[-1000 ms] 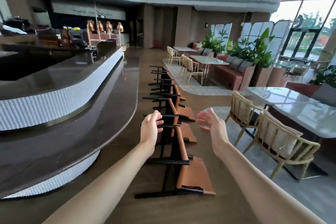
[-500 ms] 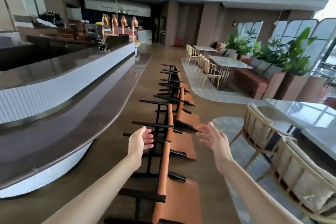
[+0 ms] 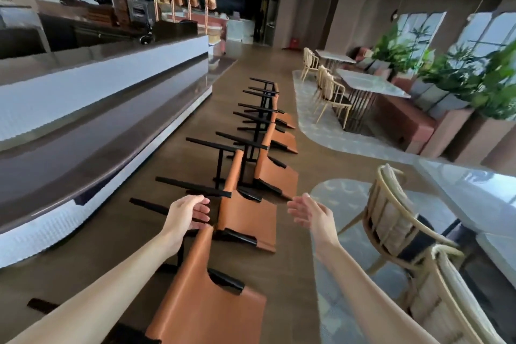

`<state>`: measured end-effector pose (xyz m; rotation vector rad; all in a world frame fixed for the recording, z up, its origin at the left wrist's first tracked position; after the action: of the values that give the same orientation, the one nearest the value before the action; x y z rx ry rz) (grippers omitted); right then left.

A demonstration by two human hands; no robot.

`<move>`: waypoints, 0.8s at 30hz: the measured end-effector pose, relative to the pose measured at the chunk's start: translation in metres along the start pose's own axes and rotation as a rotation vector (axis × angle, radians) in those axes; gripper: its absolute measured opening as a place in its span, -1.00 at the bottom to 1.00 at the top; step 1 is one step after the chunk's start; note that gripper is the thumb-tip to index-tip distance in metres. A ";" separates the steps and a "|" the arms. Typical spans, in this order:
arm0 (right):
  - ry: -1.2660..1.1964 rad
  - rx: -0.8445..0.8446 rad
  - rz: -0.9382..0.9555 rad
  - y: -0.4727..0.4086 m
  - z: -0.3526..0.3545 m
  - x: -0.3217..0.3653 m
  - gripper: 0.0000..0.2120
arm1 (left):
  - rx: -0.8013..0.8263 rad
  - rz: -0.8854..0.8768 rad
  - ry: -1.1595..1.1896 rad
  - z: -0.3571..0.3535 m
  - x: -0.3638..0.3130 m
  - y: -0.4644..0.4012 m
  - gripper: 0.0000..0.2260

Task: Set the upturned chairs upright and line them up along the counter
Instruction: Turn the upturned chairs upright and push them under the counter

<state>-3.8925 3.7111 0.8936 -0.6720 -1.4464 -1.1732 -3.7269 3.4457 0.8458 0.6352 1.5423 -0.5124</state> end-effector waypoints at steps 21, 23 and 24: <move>0.107 0.524 -0.311 -0.177 -0.085 -0.053 -0.68 | -0.684 0.199 0.344 -0.020 0.068 0.060 -0.69; 0.175 0.564 -0.336 -0.181 -0.099 -0.071 -0.68 | -0.731 0.224 0.356 -0.019 0.084 0.065 -0.68; 0.225 0.602 -0.343 -0.182 -0.106 -0.081 -0.67 | -0.773 0.243 0.372 -0.020 0.094 0.070 -0.68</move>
<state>-3.9944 3.5665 0.7529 0.1246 -1.6451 -0.9496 -3.6968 3.5195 0.7572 0.3057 1.8109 0.4094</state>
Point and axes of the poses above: each hand's wrist, its own y-axis away from the middle knuckle, its own z-axis out of the back of the hand, x = y × z, the point moved 6 cm from there along -y, towards the middle knuckle, and after that the axes turned 11 degrees about -z, right-handed, at the moved point
